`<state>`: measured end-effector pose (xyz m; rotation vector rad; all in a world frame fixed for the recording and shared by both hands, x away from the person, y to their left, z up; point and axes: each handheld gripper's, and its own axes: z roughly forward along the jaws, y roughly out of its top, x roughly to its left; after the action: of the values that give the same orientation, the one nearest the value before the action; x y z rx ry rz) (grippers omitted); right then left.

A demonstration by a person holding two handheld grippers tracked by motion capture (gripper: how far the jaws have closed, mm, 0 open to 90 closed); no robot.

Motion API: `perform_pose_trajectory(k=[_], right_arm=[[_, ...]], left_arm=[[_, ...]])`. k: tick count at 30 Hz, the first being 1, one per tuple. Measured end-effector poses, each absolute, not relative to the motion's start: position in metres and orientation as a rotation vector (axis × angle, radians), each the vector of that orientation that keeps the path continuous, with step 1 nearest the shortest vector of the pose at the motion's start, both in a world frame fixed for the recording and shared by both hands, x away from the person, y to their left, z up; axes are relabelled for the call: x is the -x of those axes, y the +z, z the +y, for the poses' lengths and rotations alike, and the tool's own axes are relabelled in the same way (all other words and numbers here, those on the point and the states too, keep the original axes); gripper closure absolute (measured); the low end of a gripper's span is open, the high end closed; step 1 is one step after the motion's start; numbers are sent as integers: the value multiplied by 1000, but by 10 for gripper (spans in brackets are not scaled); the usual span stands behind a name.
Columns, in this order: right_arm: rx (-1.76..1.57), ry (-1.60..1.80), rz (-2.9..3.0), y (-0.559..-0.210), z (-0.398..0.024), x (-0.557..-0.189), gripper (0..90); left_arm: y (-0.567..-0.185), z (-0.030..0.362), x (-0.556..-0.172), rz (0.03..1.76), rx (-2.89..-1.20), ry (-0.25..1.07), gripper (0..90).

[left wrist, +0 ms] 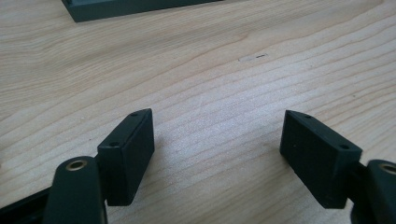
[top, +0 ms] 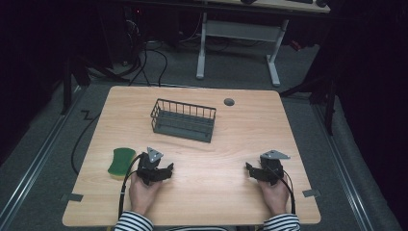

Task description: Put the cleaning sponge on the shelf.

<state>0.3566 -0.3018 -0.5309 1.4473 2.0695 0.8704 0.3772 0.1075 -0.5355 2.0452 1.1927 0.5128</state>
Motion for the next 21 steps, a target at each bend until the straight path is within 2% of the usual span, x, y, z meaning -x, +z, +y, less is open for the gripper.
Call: perform_pose_trajectory(k=[13,17,21], right_arm=[[-1443,872,2076,-531,-301,-355,315],[-1439,878,2072,-531,-299,-353,356],[-1440,878,2070,-531,-299,-351,356]], left_arm=[[-536,107,-377,1196,-2042,512,261],[-536,107,-377,1201,-2040,513,258],[-536,106,-377,1203,-2038,512,256]])
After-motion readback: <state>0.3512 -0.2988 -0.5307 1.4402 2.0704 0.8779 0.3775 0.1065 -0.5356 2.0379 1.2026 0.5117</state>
